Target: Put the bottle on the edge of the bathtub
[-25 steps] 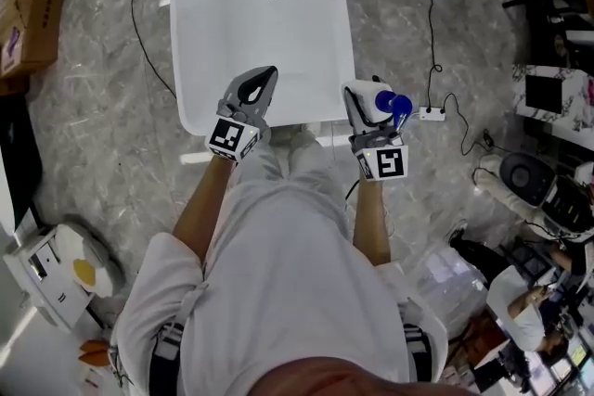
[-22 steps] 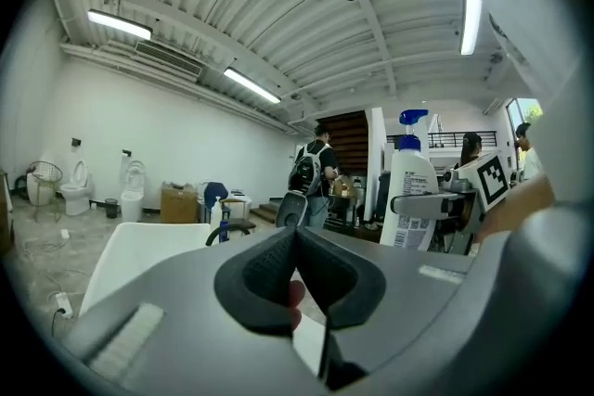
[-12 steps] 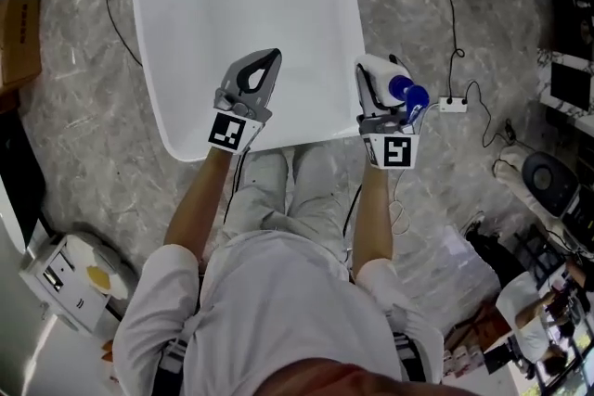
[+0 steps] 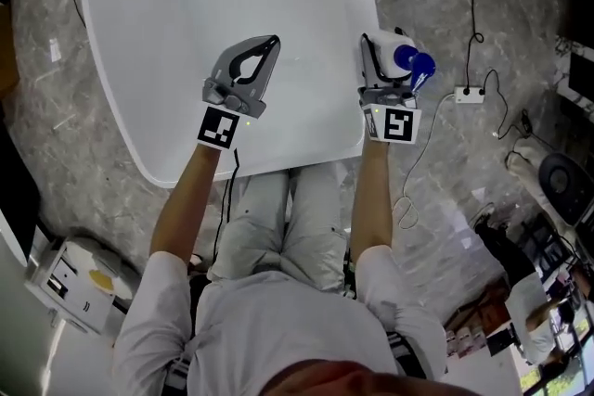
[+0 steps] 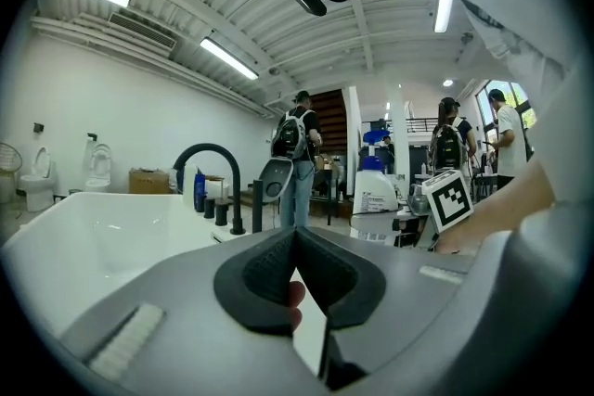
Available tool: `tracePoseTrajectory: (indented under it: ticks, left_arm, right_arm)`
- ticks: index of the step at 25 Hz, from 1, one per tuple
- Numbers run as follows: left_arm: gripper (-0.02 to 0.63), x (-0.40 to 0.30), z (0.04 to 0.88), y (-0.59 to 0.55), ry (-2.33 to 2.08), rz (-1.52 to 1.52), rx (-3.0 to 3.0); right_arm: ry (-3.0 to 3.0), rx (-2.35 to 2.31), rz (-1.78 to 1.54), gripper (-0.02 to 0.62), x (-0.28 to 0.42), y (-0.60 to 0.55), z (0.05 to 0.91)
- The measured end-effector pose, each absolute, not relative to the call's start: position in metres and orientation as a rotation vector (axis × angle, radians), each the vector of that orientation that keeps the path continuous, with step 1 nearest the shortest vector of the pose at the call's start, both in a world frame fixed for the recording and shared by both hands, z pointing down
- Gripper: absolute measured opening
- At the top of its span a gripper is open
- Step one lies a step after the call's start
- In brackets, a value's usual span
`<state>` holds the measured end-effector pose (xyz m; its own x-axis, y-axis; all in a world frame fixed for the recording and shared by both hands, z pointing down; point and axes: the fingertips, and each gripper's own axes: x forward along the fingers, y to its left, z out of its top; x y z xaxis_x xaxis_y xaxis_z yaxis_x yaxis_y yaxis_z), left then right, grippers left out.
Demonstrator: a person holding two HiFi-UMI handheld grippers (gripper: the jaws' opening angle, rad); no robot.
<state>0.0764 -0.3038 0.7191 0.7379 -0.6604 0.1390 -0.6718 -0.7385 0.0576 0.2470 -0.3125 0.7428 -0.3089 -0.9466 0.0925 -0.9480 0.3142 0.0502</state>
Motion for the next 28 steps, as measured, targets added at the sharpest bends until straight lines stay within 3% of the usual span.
tracePoseTrajectory:
  ticks: [6,20,24,28]
  left_arm:
    - [0.0,0.073,0.748,-0.309,-1.103,0.167,2.796]
    - [-0.001,0.07,0.761,-0.31,-1.116,0.197,2.769]
    - [-0.001,0.072,0.752,-0.309,-1.11,0.22,2.777]
    - [0.0,0.076,0.734,-0.305,-1.089,0.227,2.777]
  right_arm:
    - [-2.433,1.777,0.036,0.249,0.249,-0.315,0.782]
    - [-2.465,1.808,0.078,0.259,0.249,-0.322,0.784]
    - [-2.456,1.79,0.163,0.385,0.249,-0.324,0.787]
    - [-2.449,1.762,0.163,0.402,0.248,-0.322,0.77]
